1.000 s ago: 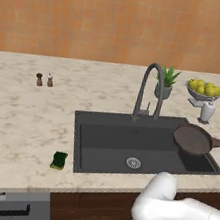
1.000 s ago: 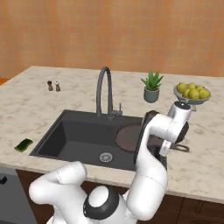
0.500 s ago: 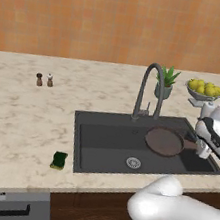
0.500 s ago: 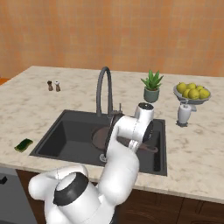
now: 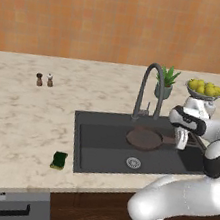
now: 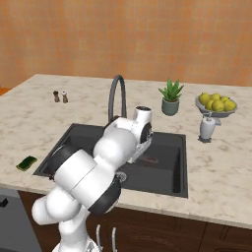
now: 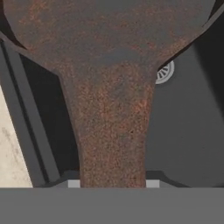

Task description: Pick the pan and sponge and place them into the sink. Then turn on the water.

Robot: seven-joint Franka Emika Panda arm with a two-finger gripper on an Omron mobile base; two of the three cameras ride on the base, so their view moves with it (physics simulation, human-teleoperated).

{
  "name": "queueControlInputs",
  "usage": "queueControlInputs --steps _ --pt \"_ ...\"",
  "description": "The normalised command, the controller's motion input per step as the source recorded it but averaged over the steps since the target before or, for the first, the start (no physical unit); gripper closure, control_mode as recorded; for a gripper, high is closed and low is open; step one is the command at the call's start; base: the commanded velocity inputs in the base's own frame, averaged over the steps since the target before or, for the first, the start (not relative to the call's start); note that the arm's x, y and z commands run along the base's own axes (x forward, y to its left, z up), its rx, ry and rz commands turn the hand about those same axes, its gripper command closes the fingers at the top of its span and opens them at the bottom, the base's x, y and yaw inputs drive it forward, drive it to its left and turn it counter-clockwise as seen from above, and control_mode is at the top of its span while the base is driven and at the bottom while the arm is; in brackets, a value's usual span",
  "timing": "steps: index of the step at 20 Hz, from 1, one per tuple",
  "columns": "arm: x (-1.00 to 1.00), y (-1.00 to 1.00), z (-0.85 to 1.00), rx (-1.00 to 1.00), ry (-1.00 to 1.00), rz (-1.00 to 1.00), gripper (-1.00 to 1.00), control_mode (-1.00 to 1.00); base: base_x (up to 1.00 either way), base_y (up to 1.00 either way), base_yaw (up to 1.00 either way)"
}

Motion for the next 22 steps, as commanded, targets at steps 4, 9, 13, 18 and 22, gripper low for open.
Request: queueControlInputs --steps 4,9,13,18,22 --pt "0.09 0.07 -0.47 0.03 -0.03 0.05 1.0 -1.0 0.0 0.0 0.0" --pt "0.0 0.0 -0.56 0.07 -0.1 0.08 1.0 -1.0 0.0 0.0 0.0" --pt "0.04 0.0 -0.47 0.01 -0.08 0.07 1.0 -1.0 0.0 0.0 0.0" --pt "0.07 0.0 -0.51 0.0 -0.03 0.06 1.0 -1.0 0.0 0.0 0.0" --pt "0.1 0.0 -0.52 0.0 0.0 0.05 1.0 -1.0 0.0 0.0 0.0"
